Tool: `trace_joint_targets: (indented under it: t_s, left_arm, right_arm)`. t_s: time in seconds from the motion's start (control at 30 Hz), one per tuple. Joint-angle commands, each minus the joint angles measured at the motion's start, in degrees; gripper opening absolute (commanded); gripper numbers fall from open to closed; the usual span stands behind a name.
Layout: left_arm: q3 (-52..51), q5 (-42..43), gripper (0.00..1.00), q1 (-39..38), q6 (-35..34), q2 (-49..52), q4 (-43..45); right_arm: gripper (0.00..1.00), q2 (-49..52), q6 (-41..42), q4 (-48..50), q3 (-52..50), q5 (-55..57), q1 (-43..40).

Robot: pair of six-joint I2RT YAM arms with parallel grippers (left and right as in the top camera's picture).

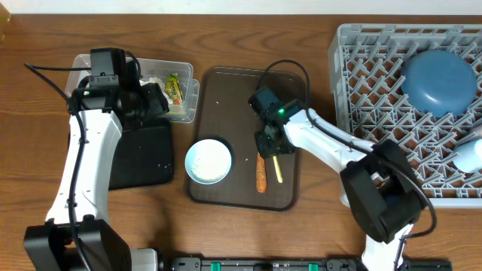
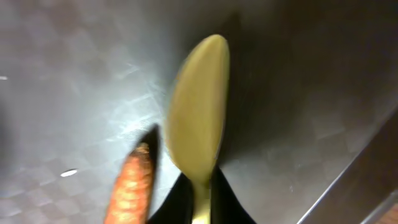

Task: Sort waste into correct bins and load items into the dishwasher rack
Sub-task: 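Carry the yellow spoon right and place it in the rack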

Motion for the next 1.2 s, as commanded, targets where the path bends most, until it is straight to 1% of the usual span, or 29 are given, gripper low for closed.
trace_joint_targets:
  t_s: [0.0, 0.2, 0.43, 0.53, 0.7, 0.93, 1.03, 1.17]
  left_arm:
    - [-0.57, -0.79, 0.60, 0.20, -0.02, -0.07, 0.07]
    - [-0.57, -0.79, 0.60, 0.20, -0.02, -0.07, 0.07]
    - [-0.57, -0.79, 0.60, 0.20, -0.02, -0.07, 0.26]
    - [-0.57, -0.79, 0.60, 0.20, -0.02, -0.07, 0.31]
    - [-0.57, -0.79, 0.60, 0.20, -0.02, -0.07, 0.31]
    - [-0.57, -0.79, 0.60, 0.20, -0.02, -0.07, 0.33]
    - [-0.57, -0.79, 0.60, 0.20, -0.02, -0.07, 0.68]
    - [-0.57, -0.79, 0.60, 0.20, -0.04, -0.07, 1.05]
  right_arm:
    - [0.01, -5.70, -2.93, 1.44, 0.11, -0.15, -2.43]
    - [0.01, -10.97, -6.45, 2.34, 0.11, -0.24, -5.79]
    - [0.01, -16.26, -9.92, 1.14, 0.11, -0.96, -11.21]
    - [0.01, -19.87, -10.38, 1.29, 0.11, -1.01, -15.34]
    - [0.01, -24.35, -13.86, 0.52, 0.11, -1.31, -23.98]
    - [0.01, -23.71, -18.12, -5.49, 0.07, -3.43, -33.62]
    - [0.01, -22.93, -20.37, -7.63, 0.04, -4.26, -35.30]
    - [0.01, -20.96, -21.84, -9.38, 0.04, -4.70, -35.52]
